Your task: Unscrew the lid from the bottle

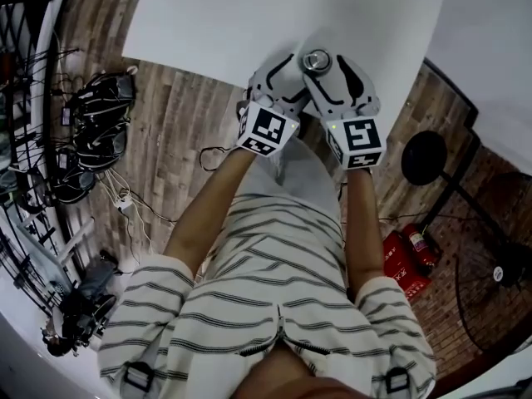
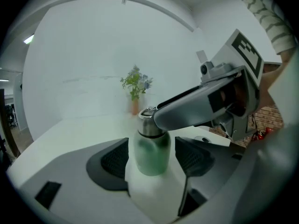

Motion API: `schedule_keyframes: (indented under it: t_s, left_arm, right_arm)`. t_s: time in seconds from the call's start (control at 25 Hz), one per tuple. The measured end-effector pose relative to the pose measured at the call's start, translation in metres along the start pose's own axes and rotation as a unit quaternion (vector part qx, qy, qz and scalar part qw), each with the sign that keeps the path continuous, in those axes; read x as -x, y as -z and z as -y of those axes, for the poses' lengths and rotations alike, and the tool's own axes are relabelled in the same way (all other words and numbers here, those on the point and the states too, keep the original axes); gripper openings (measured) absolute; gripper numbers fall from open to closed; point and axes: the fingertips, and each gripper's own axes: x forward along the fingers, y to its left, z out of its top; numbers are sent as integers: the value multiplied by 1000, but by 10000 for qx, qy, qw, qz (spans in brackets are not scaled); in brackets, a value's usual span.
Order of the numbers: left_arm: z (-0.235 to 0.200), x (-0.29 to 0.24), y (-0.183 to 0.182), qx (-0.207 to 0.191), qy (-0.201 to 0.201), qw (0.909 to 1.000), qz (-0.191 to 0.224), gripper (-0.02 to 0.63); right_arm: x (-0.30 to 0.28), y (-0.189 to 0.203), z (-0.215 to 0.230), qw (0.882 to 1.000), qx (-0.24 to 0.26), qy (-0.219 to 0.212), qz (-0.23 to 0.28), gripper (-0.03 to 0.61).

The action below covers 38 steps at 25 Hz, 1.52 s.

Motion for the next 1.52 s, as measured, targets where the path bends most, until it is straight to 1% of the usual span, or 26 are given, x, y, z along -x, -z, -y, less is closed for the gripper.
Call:
schedule_keyframes:
  t_s: [0.12, 0.32, 0.52, 0.6, 0.64, 0.68, 0.92, 1.08, 1.16, 1.28, 1.4, 1.52]
  left_arm:
    - [1, -7, 0, -89, 75, 9999, -1, 311]
    - [-1, -21, 0, -210, 181, 9996, 48, 333]
    - [2, -28, 1, -217, 251, 9994, 37, 333]
    - [4, -29, 1, -273, 296, 9992, -4, 331]
    - [5, -30, 2, -298, 311, 9991, -23, 314]
    - [5, -31, 2, -310, 314, 9990, -36, 305]
    - [1, -35, 6, -303, 271, 9991, -70, 310]
    - [4, -32, 4, -309, 291, 9991, -58, 310]
    - [4, -31, 3, -310, 301, 9991, -41, 310]
    - [1, -33, 5, -333, 318, 9989, -45, 310]
    - [1, -34, 8, -333, 336, 9989, -40, 310]
    - [0, -32, 8, -335, 338, 9989, -44, 310]
  right_arm:
    - [-5, 1, 1, 9999, 124, -94, -30, 293]
    - [-15, 4, 3, 9996, 210, -125, -117, 298]
    - [-17, 5, 1, 9997, 182, -117, -120, 293]
    - [-17, 4, -1, 9996, 200, -137, -115, 271]
    - [-17, 3, -1, 9996, 220, -142, -119, 260]
    - [-17, 3, -1, 9995, 240, -142, -128, 259]
    - [-21, 6, 3, 9991, 338, -183, -195, 267]
    - [-16, 5, 2, 9982, 485, -285, -219, 264]
    - [-14, 5, 1, 9966, 662, -414, -253, 256]
    - [-16, 8, 1, 9919, 963, -747, -350, 247]
    - [-17, 11, 1, 9845, 1262, -1108, -498, 244]
    - [-17, 11, -2, 9743, 1549, -1543, -545, 244]
